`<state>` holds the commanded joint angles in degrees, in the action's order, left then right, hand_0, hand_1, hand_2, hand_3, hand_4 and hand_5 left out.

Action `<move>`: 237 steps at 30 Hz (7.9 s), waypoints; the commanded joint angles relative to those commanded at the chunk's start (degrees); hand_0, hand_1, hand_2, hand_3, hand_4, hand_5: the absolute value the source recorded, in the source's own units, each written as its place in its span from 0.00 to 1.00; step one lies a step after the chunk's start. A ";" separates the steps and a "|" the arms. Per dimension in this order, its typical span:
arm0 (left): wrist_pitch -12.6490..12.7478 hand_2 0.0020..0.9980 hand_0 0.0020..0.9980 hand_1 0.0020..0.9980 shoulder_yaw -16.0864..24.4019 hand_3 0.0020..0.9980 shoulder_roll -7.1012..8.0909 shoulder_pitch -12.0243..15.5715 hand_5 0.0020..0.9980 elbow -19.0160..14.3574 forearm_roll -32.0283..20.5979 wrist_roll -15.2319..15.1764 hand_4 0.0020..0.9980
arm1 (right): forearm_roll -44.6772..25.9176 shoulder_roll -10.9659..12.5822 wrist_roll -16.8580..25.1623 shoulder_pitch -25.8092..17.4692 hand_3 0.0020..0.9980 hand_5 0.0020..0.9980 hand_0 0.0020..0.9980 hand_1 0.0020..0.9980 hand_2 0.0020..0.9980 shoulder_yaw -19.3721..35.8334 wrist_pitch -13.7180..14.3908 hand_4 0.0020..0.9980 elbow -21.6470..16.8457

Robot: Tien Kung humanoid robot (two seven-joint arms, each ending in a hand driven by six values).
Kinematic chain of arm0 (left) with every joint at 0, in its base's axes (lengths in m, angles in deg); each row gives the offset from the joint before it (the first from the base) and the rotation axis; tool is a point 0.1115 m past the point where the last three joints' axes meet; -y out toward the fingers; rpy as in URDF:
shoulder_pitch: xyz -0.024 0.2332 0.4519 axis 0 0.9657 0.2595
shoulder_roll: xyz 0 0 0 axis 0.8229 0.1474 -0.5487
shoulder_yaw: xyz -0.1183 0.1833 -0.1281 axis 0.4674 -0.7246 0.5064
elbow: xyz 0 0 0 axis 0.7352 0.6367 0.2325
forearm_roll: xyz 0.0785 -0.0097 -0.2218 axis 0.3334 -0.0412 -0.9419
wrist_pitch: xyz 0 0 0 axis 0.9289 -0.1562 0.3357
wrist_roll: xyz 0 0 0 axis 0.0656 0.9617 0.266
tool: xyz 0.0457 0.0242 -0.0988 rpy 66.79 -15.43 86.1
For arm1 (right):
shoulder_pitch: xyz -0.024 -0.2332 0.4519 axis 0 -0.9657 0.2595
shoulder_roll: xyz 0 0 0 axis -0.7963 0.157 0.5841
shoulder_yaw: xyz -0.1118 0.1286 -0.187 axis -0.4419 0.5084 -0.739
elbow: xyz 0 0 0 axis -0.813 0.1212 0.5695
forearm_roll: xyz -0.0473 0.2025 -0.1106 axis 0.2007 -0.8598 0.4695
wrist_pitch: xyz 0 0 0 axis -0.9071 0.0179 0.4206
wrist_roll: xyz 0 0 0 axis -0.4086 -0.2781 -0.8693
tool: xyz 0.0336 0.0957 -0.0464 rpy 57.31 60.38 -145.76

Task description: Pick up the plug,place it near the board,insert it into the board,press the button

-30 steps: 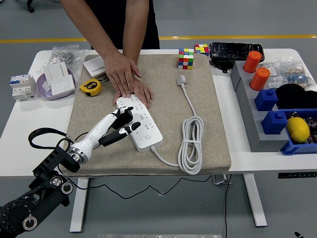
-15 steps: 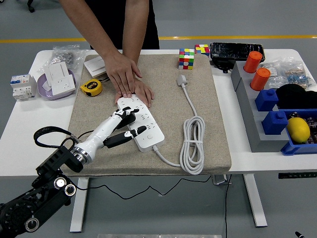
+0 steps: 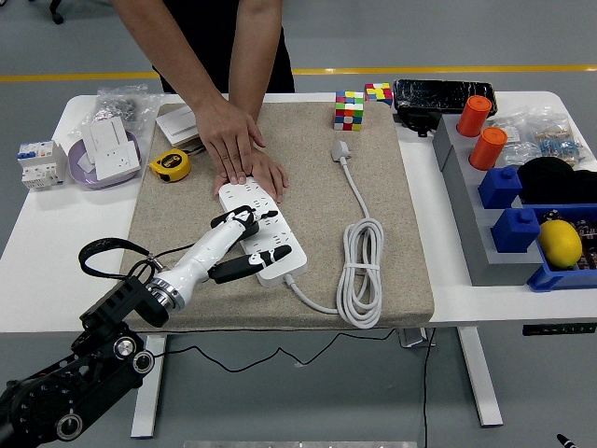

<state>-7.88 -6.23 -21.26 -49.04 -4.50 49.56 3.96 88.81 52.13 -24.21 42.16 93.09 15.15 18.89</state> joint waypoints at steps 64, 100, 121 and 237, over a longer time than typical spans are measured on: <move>-17.83 0.14 0.15 0.07 4.64 0.90 -1.05 0.66 0.00 -12.51 15.34 28.18 0.52 | 0.06 0.01 -0.14 0.13 0.88 1.00 0.98 0.93 0.87 -0.09 0.04 1.00 0.00; -20.05 0.14 0.15 0.07 -0.36 0.84 -0.03 -0.32 0.00 -14.26 13.50 28.15 0.51 | -0.05 0.07 -0.14 0.22 0.88 1.00 0.97 0.93 0.87 -0.29 0.07 1.00 0.00; -19.31 0.14 0.15 0.06 -0.81 0.83 0.19 -0.54 0.00 -13.46 13.71 27.36 0.51 | 0.25 0.01 -0.18 0.19 0.88 1.00 0.97 0.93 0.87 0.06 0.04 1.00 0.00; 0.56 0.42 0.39 0.43 24.16 1.00 -0.28 16.93 0.25 -18.74 -5.73 -0.20 0.78 | -0.55 -0.07 -0.14 -0.29 0.88 1.00 0.97 0.93 0.87 0.02 0.05 1.00 0.00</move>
<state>-7.32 17.93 -21.54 -32.10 -23.25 43.84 3.77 88.27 52.06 -24.35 41.87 93.12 15.20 18.89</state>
